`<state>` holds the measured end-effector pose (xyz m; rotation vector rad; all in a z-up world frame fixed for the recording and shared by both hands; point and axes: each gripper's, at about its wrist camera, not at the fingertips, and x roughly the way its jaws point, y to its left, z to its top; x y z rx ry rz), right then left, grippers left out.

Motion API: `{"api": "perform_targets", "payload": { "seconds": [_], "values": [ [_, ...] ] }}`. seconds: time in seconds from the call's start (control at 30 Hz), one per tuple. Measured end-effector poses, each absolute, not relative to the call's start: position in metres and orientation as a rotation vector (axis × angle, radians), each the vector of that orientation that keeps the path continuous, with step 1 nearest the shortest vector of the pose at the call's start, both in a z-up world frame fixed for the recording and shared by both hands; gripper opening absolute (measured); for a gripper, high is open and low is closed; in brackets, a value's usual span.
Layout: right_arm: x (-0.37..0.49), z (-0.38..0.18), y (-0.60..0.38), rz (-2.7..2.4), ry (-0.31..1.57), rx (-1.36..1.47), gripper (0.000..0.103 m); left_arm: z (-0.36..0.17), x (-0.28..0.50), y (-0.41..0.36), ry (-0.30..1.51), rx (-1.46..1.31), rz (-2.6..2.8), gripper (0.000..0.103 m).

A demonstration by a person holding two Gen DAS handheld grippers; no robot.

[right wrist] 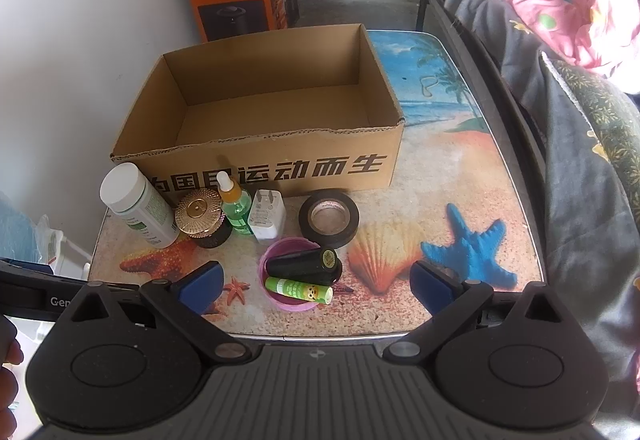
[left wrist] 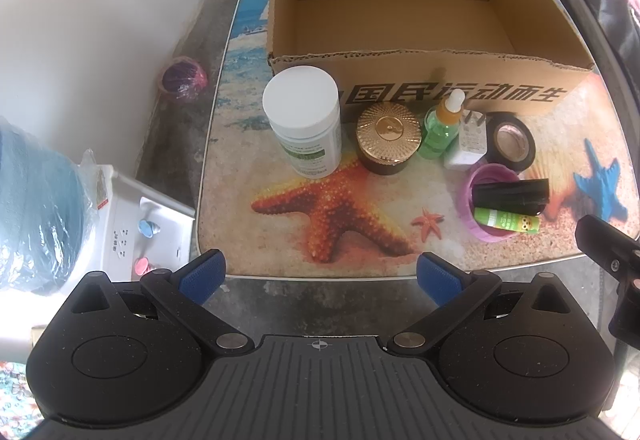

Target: Organize rigid objects

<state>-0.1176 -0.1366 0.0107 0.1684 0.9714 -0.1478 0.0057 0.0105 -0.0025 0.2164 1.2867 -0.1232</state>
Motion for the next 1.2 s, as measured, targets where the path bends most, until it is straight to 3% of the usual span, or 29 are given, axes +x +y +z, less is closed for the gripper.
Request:
{"api": "perform_targets", "payload": {
  "seconds": [0.8, 1.03, 1.2],
  "values": [
    [-0.116, -0.004, -0.168, -0.153, 0.964, 0.263, 0.096, -0.016, 0.002, -0.015, 1.212, 0.245, -0.241, 0.1],
    [-0.114, -0.021, -0.203, -0.114, 1.017, 0.477, 0.08, -0.017, -0.012, -0.044, 1.121, 0.272, -0.405, 0.098],
    [-0.105, -0.038, -0.212, -0.039, 1.039, 0.585, 0.067, -0.023, -0.019, -0.069, 1.071, 0.342, -0.486, 0.09]
  ]
}}
